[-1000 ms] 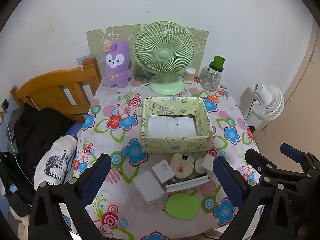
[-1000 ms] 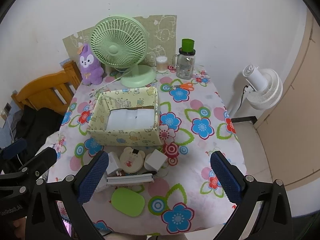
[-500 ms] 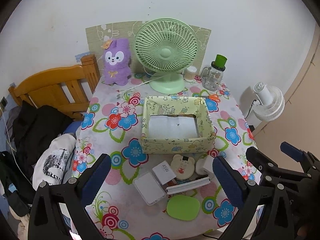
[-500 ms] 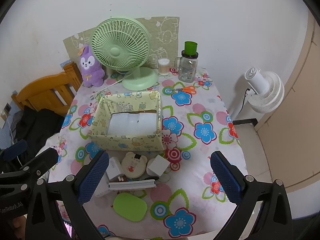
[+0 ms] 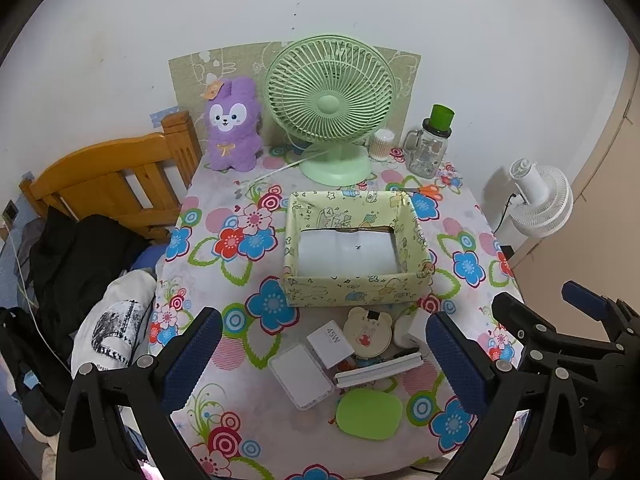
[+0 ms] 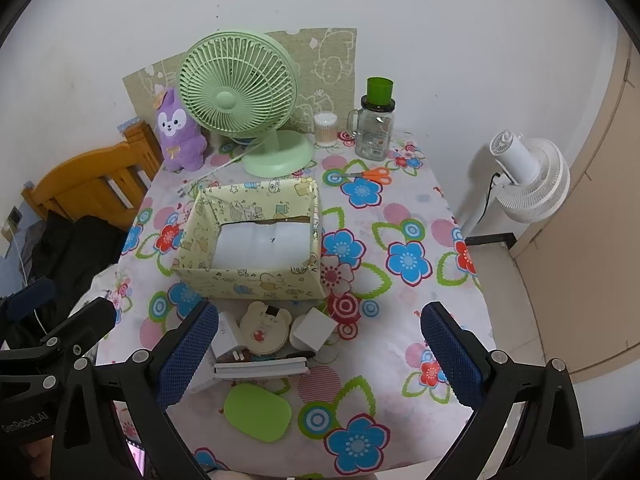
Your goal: Organize rigid objects
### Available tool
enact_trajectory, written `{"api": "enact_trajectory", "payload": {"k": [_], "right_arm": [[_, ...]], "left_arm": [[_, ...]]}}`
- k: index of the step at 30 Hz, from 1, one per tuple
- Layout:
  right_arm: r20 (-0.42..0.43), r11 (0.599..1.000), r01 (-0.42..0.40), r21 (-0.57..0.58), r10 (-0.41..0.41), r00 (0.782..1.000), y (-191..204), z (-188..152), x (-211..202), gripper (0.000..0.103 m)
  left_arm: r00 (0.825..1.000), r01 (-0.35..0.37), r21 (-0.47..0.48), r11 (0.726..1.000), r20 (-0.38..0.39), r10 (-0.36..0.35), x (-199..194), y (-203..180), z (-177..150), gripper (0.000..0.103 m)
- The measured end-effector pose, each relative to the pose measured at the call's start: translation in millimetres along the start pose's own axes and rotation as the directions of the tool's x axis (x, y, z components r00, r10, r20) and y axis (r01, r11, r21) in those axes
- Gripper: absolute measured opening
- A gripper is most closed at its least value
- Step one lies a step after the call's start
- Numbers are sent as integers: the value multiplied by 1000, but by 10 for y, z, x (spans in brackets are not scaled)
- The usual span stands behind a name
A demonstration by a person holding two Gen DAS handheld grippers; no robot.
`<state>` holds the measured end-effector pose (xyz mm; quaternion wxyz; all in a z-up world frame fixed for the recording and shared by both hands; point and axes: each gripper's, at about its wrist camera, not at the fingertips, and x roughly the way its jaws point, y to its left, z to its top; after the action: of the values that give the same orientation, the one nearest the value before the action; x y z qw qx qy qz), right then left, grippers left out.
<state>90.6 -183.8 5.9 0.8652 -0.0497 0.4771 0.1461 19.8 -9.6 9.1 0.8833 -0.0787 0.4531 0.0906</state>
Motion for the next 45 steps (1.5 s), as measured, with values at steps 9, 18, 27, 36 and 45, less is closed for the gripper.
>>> {"api": "enact_trajectory", "payload": {"k": [9,18,27,36,45], "right_arm": [[2,1000,-5,-3,5,1000,12,2,-3,103],[-9,1000,-12,-12,12,1000,52,24,9,103],[-11,1000,-19,-7,19,1000,73,38,52,103],[-24,1000,-14,-1,14,1000,84,38,117,103],[-43,1000,-4,-28,3,999,89,22,296,103]], "left_arm": [[1000,-2,-4,1000,-7,2,-5,22,-8,103],[1000,3,-28,1000,-19,-4,-10,50,-26,103],[1000,-7,-33,999,-18,6,-7,54,-24,103],[999,-6,-47,999,-37,4,78,68,-54,103],[997,-12,-64,998,-80,7,313,113,-104,102]]}}
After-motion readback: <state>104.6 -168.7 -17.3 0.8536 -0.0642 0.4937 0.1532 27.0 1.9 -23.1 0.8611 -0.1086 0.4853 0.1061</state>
